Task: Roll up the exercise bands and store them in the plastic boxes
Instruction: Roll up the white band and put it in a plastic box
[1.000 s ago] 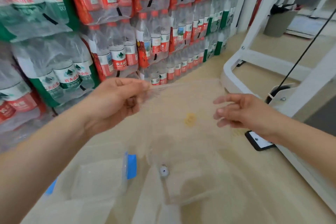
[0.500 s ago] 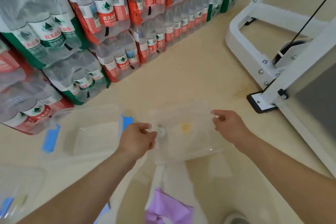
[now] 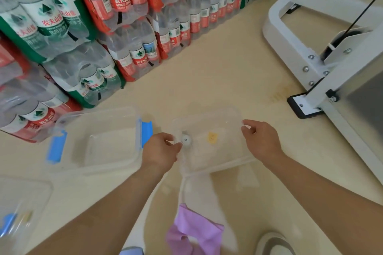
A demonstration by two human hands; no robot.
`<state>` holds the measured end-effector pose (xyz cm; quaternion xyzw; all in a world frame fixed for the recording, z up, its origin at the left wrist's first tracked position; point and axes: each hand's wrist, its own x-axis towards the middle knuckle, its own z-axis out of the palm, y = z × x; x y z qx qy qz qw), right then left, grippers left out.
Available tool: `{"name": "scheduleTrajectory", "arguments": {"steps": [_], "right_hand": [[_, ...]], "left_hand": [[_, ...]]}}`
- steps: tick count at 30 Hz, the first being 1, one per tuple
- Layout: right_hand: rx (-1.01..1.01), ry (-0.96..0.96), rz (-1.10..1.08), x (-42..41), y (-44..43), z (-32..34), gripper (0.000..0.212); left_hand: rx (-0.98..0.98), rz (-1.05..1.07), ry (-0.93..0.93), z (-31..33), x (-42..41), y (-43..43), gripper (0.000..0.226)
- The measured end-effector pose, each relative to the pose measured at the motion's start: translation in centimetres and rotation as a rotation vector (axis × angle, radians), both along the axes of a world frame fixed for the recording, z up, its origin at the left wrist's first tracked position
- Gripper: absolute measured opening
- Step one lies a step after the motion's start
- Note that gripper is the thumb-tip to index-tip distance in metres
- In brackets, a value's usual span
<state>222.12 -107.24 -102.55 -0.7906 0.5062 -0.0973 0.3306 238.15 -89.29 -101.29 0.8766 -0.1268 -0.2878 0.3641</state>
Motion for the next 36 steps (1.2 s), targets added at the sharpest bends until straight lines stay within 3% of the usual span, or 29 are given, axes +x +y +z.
{"name": "scheduleTrajectory", "arguments": {"steps": [11, 18, 23, 26, 31, 33, 36], "right_hand": [[0.004, 0.025, -0.071, 0.2, -0.7, 0.0, 0.024], [0.311, -0.096, -0.176, 0.0, -1.3, -0.6, 0.023], [0.401, -0.095, -0.197, -0.1, -1.1, -0.2, 0.032], [0.409, -0.070, -0.155, -0.4, -0.7, 0.1, 0.037], [0.735, 0.013, 0.011, -3.0, -1.5, 2.6, 0.024], [0.748, 0.060, 0.102, -4.0, -1.7, 2.9, 0.014], [0.705, 0.042, 0.119, -4.4, -1.2, 2.1, 0.021]], "left_hand": [[0.003, 0.108, 0.033, -0.4, -0.5, -0.4, 0.022], [-0.001, 0.195, 0.177, -1.3, -0.2, -0.7, 0.022], [0.055, 0.167, 0.090, -1.5, 0.1, -1.4, 0.008], [0.034, 0.156, 0.178, -0.7, 0.2, -0.7, 0.016], [0.131, -0.011, 0.405, 1.4, 0.2, 1.8, 0.030], [0.170, -0.091, 0.475, 1.7, -0.1, 2.3, 0.033], [0.155, -0.069, 0.470, 1.1, -0.8, 2.3, 0.032]]}}
